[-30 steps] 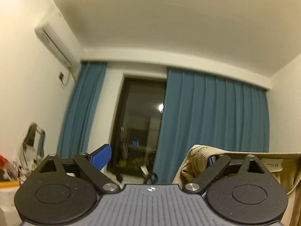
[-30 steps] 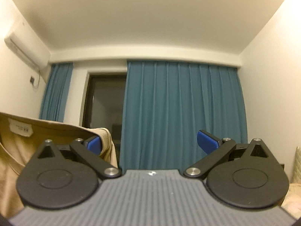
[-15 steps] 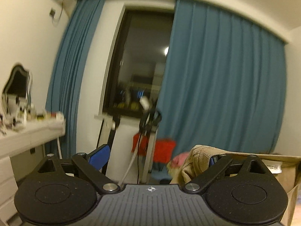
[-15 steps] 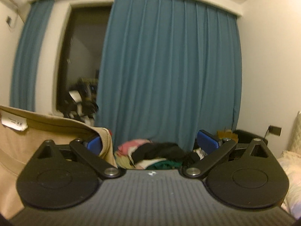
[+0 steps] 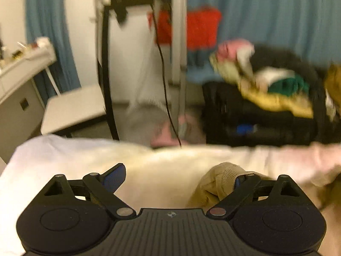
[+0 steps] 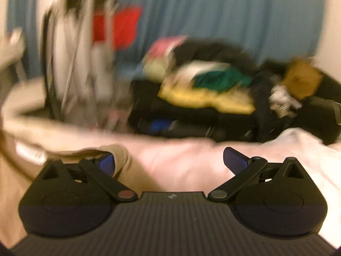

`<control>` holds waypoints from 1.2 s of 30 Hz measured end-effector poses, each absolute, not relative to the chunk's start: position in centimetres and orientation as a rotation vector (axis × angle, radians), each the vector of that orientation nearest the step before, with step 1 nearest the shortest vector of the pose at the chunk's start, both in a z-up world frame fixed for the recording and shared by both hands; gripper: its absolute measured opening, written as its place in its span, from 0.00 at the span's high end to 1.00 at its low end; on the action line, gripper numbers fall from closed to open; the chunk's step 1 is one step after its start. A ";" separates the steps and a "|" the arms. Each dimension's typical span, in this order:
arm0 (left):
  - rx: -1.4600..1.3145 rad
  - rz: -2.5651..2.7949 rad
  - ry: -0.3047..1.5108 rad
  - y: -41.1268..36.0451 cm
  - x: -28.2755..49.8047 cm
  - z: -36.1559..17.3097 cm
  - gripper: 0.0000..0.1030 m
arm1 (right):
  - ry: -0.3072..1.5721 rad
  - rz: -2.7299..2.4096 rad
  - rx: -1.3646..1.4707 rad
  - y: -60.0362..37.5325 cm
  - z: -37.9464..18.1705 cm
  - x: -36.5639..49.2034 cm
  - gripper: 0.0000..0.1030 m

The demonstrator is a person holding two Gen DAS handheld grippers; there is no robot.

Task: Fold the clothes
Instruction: 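Raise the T-shirt with both grippers and lay it flat on the bed, then grasp the T-shirt hem with the left gripper and pull it straight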

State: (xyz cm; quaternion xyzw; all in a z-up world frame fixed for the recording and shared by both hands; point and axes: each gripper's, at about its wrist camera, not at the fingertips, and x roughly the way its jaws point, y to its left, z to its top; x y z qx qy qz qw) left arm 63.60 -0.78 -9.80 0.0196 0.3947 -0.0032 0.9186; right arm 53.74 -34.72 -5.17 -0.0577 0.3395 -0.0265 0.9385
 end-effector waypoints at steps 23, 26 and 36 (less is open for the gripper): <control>-0.024 -0.155 0.545 -0.1 29.1 4.3 0.05 | 0.431 0.060 0.140 -29.8 8.0 24.7 0.00; -0.076 -0.157 0.517 0.8 23.4 4.9 0.05 | 0.390 0.055 0.144 -28.4 9.2 18.5 0.00; -0.326 -0.046 0.581 6.8 19.0 3.8 0.12 | 0.340 0.017 0.243 -26.6 11.6 8.2 0.00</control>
